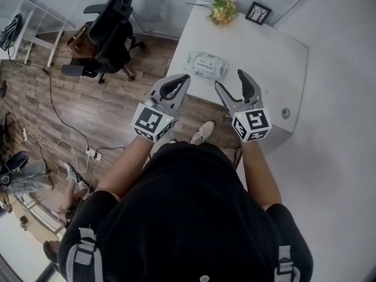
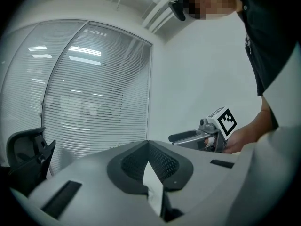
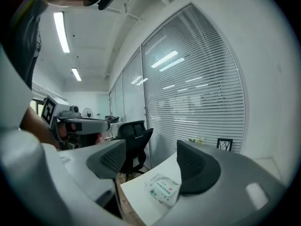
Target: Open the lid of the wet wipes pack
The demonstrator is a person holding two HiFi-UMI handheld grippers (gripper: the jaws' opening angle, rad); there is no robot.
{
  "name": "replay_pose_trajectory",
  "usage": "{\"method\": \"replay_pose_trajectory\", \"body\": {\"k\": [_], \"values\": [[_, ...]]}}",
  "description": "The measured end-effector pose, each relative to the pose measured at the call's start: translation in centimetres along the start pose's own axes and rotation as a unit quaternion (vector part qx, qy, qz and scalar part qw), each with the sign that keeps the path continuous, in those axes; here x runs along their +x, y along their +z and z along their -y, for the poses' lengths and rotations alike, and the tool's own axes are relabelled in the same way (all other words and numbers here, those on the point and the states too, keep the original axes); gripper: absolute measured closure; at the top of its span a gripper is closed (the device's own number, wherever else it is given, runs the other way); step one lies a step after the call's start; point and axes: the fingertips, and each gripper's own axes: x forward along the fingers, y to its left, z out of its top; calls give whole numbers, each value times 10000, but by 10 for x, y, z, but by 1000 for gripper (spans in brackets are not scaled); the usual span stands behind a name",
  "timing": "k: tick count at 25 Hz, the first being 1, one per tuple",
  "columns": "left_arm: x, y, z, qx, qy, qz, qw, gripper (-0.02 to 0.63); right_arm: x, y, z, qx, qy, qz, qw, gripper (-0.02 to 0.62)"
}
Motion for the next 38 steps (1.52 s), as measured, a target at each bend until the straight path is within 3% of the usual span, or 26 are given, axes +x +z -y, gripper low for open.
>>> {"method": "replay_pose_trajectory", "body": {"k": [12, 27, 38], "values": [[70, -40, -30, -127, 469, -580, 9971, 600, 62, -53, 63, -152, 511, -631, 9966, 244], [133, -119, -93, -429, -90, -1482, 9880, 600, 135, -128, 96, -25, 252, -1693, 9852, 252], [147, -198, -119, -768, -165, -2272, 9707, 600, 168, -201, 82, -218, 446, -2595, 9645, 252]]}}
